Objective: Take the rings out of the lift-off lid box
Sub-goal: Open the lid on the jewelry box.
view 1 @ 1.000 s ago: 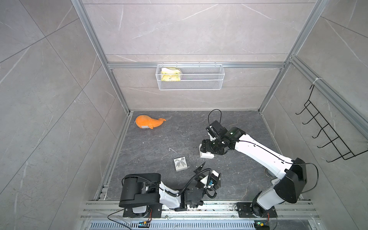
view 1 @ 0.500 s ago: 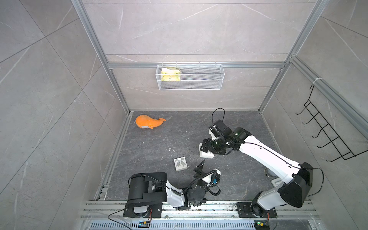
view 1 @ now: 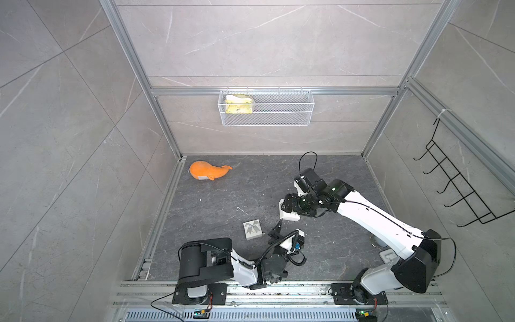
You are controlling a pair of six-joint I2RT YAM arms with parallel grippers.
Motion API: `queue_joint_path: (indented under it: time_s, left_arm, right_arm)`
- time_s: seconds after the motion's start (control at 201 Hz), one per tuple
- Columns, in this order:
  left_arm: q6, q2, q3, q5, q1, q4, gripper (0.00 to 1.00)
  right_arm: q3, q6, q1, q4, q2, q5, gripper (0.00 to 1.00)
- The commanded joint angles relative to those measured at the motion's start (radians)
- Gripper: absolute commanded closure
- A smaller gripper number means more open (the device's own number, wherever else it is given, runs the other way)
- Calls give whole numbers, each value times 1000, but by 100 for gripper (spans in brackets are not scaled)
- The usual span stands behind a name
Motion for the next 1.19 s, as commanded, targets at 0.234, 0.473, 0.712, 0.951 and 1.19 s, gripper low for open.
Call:
queue_joint_path:
  time_s: [0.234, 0.473, 0.712, 0.951, 1.19]
  left_arm:
    - [8, -63, 13, 0, 48, 57, 19]
    - [17, -44, 16, -12, 48, 58, 23]
    - [46, -68, 24, -13, 50, 57, 27]
    - [51, -93, 21, -21, 56, 57, 29]
    - [76, -95, 31, -6, 57, 57, 26]
  right_arm:
    - [-19, 16, 6, -18, -36, -40, 32]
    - [-27, 26, 5, -14, -58, -51, 31]
    - [-42, 36, 13, -2, -72, -67, 31]
    - [-66, 51, 22, 16, -88, -81, 31]
    - [-69, 56, 30, 24, -96, -88, 31]
